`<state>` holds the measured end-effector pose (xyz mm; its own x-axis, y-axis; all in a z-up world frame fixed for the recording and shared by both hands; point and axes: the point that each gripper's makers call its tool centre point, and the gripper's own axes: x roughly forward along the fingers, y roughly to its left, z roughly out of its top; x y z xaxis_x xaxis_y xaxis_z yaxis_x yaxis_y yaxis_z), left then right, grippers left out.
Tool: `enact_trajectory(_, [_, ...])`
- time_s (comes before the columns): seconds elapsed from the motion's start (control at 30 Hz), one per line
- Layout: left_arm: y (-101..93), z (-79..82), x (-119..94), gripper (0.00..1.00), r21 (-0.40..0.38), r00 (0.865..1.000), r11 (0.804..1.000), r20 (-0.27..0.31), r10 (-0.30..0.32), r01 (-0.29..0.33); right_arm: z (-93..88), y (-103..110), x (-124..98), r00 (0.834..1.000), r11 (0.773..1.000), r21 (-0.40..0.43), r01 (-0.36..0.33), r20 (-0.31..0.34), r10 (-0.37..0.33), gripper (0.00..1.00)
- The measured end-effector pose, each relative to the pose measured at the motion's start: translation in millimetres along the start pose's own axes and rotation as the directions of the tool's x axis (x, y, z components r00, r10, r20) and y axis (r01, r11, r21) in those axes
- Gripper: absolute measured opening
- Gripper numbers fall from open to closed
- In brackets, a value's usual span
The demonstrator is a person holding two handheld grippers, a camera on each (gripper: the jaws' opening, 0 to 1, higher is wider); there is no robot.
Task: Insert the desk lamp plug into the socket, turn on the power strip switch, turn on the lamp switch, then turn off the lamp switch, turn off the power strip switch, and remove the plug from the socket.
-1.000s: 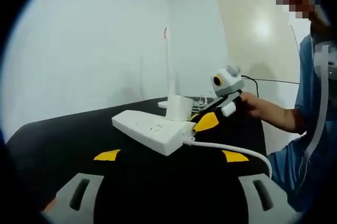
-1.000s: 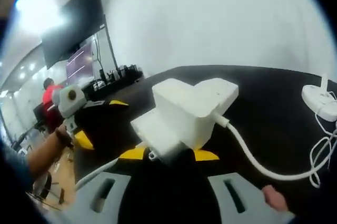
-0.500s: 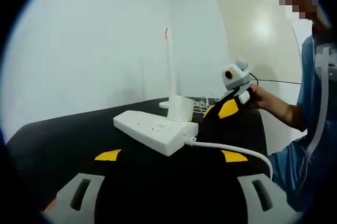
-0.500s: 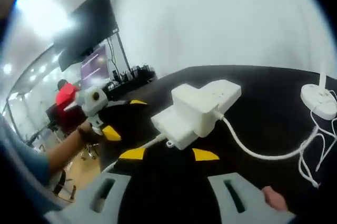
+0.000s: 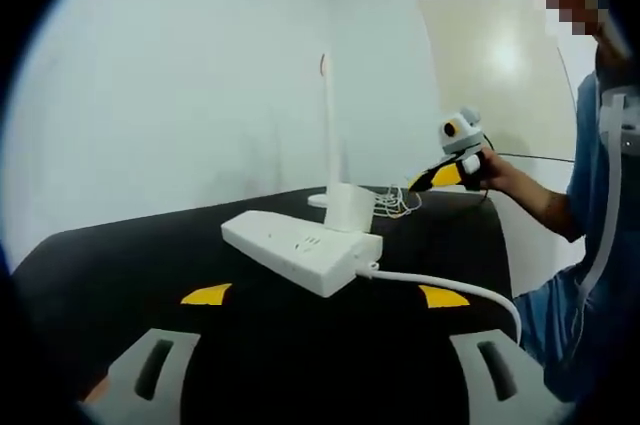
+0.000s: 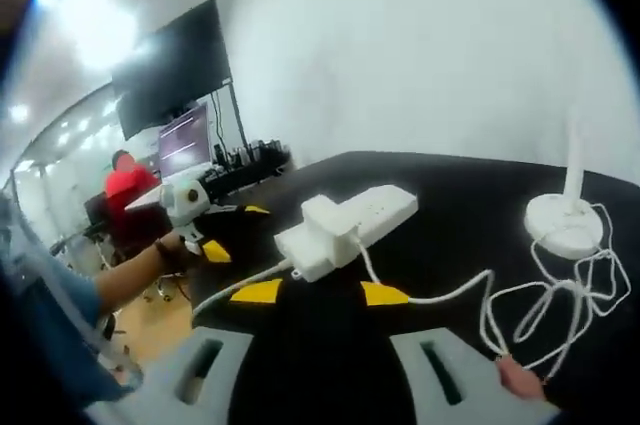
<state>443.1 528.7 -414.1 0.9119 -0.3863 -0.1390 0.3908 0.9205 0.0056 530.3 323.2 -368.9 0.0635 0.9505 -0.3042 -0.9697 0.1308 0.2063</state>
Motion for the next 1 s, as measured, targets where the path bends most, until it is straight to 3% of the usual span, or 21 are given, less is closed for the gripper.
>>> enact_trajectory(0.5, [1.3,-1.5,-1.2,0.69,-0.009,1.000,1.000,-0.007,0.013,-0.013,21.6,-38.2,-64.5,0.995,0.999,0.047,0.010,0.103,-0.015,0.28])
enact_trajectory(0.67, [2.6,-1.6,-2.1,0.69,-0.016,1.000,1.000,-0.007,0.020,-0.020,17.9,-53.7,-79.3,0.993,0.998,0.027,0.064,0.095,-0.067,0.28])
enact_trajectory(1.0, [1.5,-1.1,-4.1,0.70,-0.030,1.000,0.999,-0.011,0.016,-0.017,18.1,-79.5,-100.4,0.984,0.991,0.087,0.101,0.140,-0.113,0.27])
